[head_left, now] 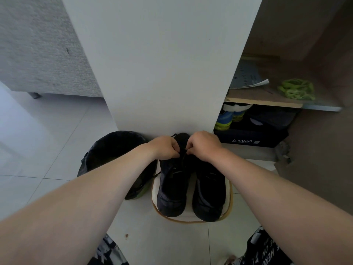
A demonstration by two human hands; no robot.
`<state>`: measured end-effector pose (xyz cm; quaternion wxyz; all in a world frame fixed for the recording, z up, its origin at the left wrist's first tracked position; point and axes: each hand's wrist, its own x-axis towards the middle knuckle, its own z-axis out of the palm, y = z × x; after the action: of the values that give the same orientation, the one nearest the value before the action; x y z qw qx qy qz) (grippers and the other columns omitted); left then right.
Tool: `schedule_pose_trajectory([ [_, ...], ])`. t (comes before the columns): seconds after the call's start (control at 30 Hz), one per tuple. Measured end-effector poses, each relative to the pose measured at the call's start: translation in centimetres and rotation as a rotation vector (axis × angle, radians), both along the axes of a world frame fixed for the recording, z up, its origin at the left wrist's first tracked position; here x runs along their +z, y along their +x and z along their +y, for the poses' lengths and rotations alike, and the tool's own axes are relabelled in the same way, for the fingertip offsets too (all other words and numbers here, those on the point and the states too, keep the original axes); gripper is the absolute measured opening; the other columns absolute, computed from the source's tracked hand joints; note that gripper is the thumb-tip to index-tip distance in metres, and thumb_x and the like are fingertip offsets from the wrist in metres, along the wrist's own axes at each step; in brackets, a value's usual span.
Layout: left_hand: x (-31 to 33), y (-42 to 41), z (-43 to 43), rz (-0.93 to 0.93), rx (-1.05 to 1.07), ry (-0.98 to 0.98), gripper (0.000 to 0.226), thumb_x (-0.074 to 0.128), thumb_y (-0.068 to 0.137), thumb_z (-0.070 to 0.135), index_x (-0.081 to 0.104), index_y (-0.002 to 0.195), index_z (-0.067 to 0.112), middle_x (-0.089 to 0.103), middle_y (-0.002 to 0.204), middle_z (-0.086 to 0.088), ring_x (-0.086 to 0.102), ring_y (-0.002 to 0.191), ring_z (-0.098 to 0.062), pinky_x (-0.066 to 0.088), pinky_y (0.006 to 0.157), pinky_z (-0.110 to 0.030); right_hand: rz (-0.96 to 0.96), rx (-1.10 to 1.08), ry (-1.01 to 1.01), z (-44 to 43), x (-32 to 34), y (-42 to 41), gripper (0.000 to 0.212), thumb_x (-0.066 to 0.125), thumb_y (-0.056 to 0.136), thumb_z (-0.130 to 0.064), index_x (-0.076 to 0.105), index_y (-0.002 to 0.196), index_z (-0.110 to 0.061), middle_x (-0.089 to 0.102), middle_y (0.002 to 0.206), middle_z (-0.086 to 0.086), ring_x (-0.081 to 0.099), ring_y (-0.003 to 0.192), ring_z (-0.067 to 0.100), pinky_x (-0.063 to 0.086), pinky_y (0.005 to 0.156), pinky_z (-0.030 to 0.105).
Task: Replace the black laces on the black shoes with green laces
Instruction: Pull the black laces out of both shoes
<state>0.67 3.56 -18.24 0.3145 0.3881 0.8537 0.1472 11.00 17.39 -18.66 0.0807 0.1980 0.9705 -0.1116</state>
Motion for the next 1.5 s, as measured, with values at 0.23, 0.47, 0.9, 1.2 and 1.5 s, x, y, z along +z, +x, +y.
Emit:
schedule_pose_trajectory([
  [0.23, -0.8, 0.4, 0.5, 0.077, 0.02, 0.053, 0.049, 0.08, 0.072, 0.045, 0.058, 0.11, 0.024, 0.056, 0.113, -0.002, 0.057, 0.1, -0.019, 0.05, 0.089, -0.033, 0.1, -0.226, -0.214, 0.5, -0.4, -0.7, 0.024, 0.061, 0.094, -0.03, 0.067, 0.072, -0.022, 0.072, 0.083, -0.003, 0.067, 0.088, 0.023, 0.052, 0.089, 0.041],
  [0.47, -0.5, 0.7, 1.0, 0.144, -0.05, 0.043, 0.063, 0.08, 0.073, 0.04, 0.052, 0.129, 0.032, 0.049, 0.119, -0.002, 0.055, 0.107, -0.022, 0.05, 0.095, -0.036, 0.669, -0.529, -0.653, 0.7, 1.9, -1.0, 0.011, 0.046, 0.105, -0.025, 0.049, 0.099, -0.016, 0.072, 0.082, 0.004, 0.07, 0.065, 0.028, 0.058, 0.058, 0.037],
  [0.9, -0.7, 0.8, 2.3, 0.036, 0.138, 0.352, 0.013, 0.069, 0.088, 0.022, 0.067, 0.079, 0.013, 0.057, 0.065, 0.006, 0.051, 0.061, -0.009, 0.035, 0.056, -0.025, 0.029, -0.284, -0.447, 0.2, 0.4, 0.3, 0.009, 0.078, 0.073, -0.024, 0.071, 0.073, -0.018, 0.07, 0.076, 0.002, 0.067, 0.077, 0.021, 0.046, 0.064, 0.027],
  [1.2, -1.7, 0.1, 1.2, -0.115, 0.095, 0.28, 0.04, 0.087, 0.072, 0.025, 0.057, 0.099, 0.023, 0.061, 0.094, 0.006, 0.058, 0.082, -0.008, 0.045, 0.077, -0.022, 0.131, -0.352, -0.461, 0.4, -0.1, -0.1, 0.026, 0.071, 0.09, -0.027, 0.063, 0.067, -0.02, 0.07, 0.074, 0.006, 0.07, 0.076, 0.025, 0.055, 0.072, 0.034],
  [1.5, -0.7, 1.1, 1.6, 0.066, -0.087, 0.143, 0.013, 0.073, 0.085, 0.032, 0.069, 0.096, 0.028, 0.057, 0.097, 0.005, 0.057, 0.093, -0.014, 0.049, 0.086, -0.029, 0.805, -0.5, -0.802, 0.9, 4.9, -0.5, 0.016, 0.055, 0.102, -0.018, 0.058, 0.086, -0.017, 0.065, 0.08, 0.004, 0.066, 0.057, 0.018, 0.047, 0.048, 0.022],
])
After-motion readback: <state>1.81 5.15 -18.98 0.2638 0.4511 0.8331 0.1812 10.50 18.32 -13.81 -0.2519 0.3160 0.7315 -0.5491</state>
